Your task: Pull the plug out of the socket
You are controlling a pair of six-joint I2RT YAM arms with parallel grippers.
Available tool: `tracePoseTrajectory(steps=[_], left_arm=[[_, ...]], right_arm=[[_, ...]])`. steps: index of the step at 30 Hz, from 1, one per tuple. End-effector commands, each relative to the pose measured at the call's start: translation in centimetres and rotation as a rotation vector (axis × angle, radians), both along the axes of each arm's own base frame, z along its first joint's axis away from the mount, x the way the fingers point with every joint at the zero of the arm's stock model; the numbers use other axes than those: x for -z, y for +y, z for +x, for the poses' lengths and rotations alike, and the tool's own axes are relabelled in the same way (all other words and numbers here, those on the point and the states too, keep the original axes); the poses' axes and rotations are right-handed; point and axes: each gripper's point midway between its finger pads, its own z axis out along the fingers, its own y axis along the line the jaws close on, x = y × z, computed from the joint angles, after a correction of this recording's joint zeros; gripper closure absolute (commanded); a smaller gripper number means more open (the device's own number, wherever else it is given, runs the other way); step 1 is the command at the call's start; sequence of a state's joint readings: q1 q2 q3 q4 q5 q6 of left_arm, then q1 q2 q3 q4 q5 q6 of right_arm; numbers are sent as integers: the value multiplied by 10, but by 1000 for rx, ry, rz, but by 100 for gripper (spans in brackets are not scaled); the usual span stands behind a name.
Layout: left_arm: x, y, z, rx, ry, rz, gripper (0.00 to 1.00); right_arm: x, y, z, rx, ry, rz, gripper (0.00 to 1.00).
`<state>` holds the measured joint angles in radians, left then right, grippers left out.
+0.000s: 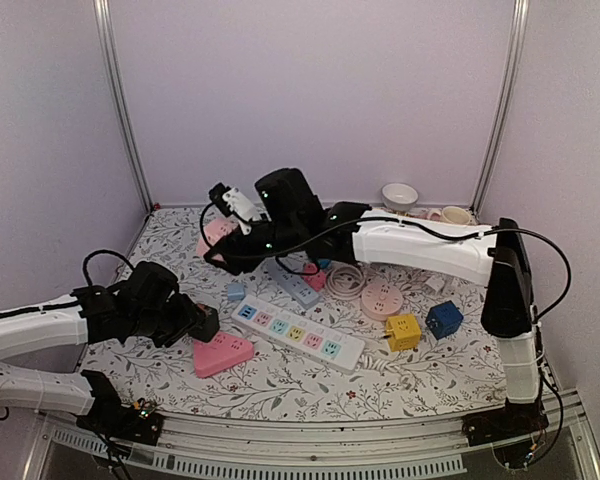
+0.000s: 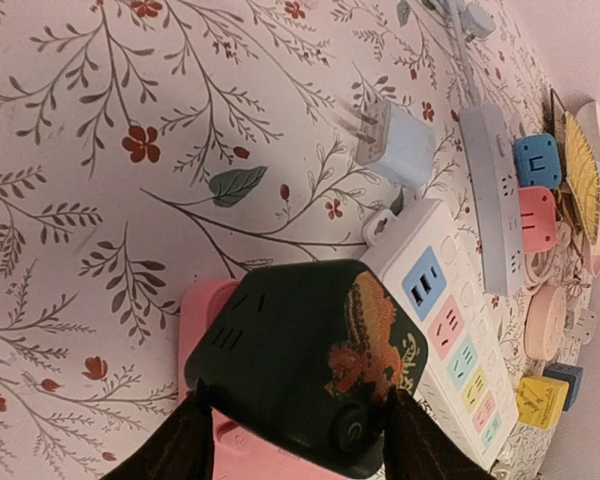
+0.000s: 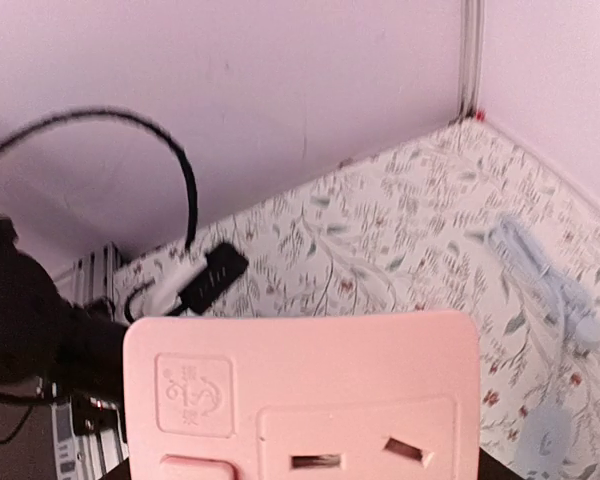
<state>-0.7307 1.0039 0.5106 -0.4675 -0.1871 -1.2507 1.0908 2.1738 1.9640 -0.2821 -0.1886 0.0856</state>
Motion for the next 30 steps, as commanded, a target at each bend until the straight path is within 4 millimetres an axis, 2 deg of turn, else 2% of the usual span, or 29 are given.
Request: tracePoseTrajectory(steps=[1,3,6,11,14,16,18,22,25,30], left_arm=[[71,54,-98,112,445,281,44],[54,48,-86,115,397,278,43],[20,36,-61,148,312,276,39],[-22,17,-27,245,220,314,28],[-37,5,-13,328,176,311,22],[-40,3,-9,377,166,325,18],[-41,0,-5,426,155,321,15],[-40,1,9,498,119,302,14],[-35,-6,14,573,108,277,14],[-23,-21,14,678,133,252,13]], right_arm=[[-93,-3,12,39,-112,221,89],[-72,-9,30,85,-41,190,89],[-30,-17,51,148,94,127,90],[29,-23,64,206,228,36,84],[63,-28,69,241,306,-17,66],[77,-32,69,261,343,-47,50],[84,-37,67,273,359,-70,35],[81,-52,62,304,355,-86,15],[77,-63,54,315,356,-94,6],[79,-73,33,306,391,-109,4]])
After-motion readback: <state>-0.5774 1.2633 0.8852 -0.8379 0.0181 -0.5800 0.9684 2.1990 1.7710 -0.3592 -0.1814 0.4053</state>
